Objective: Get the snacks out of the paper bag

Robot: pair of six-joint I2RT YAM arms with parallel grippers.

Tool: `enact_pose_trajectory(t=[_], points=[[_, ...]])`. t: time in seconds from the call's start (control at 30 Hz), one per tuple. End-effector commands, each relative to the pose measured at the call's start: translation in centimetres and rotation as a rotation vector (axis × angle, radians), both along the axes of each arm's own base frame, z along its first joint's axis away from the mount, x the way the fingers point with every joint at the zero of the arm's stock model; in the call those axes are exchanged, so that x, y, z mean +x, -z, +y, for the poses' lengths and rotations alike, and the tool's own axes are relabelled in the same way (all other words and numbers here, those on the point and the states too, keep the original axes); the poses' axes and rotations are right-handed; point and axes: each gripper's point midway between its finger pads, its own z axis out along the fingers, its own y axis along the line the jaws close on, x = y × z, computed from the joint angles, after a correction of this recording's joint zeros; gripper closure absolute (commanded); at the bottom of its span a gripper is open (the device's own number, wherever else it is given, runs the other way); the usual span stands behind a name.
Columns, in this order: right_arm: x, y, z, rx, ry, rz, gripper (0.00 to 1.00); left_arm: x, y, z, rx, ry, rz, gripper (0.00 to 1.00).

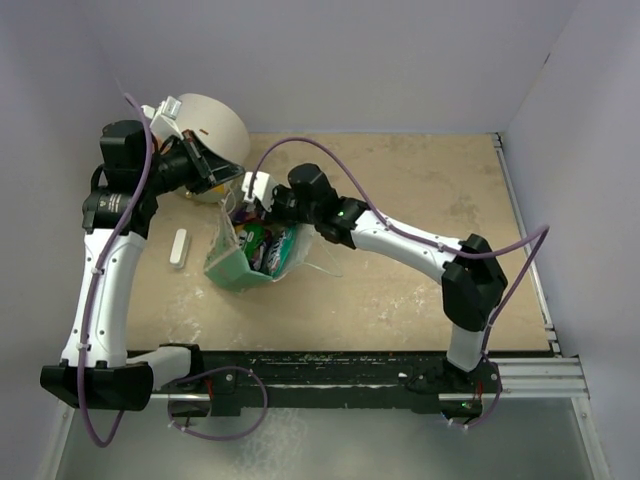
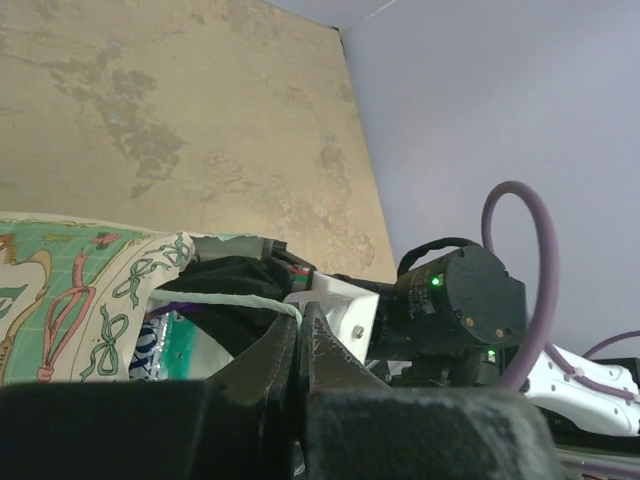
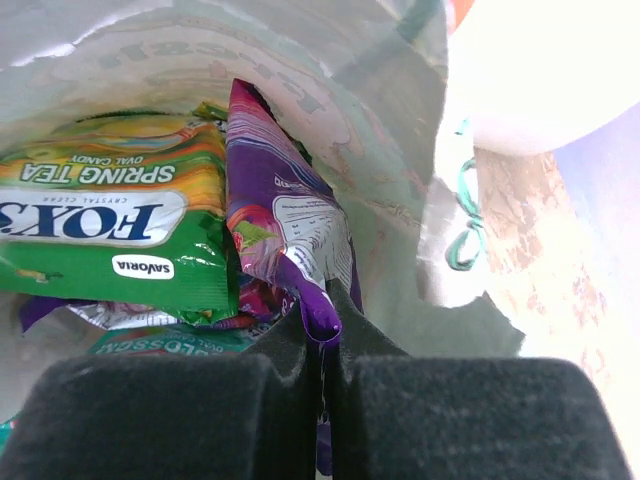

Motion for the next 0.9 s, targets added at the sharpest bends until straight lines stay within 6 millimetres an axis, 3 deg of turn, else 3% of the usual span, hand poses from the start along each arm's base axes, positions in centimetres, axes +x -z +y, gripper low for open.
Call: enact_pose_trajectory(t=[0.0, 0.23, 0.47, 0.73, 0.87], points=[[-1.1, -11.5, -0.4, 0.242, 0.007, -0.059, 1.00, -1.4, -4.9, 0.3, 0.026, -0.015, -0.183, 1.00], [-3.2, -15.8, -3.6, 0.293, 0.057, -0.047, 1.00, -1.1, -4.7, 1.0, 0.059, -0.058, -0.173, 1.00], [-5.3, -18.8, -7.5, 0.305, 0.121, -0.027, 1.00, -0.9, -4.8, 1.2, 0.060, -0.075, -0.163, 1.00], [-3.5, -24.6, -17.5, 0.500, 0.588, -0.128, 1.00, -0.5, -3.6, 1.8, 0.095, -0.109, -0.119, 1.00], [0.1, -24.6, -22.9, 0.642, 0.872, -0.060, 1.00, -0.1, -3.2, 2.1, 0.109, -0.120, -0.104, 1.00]])
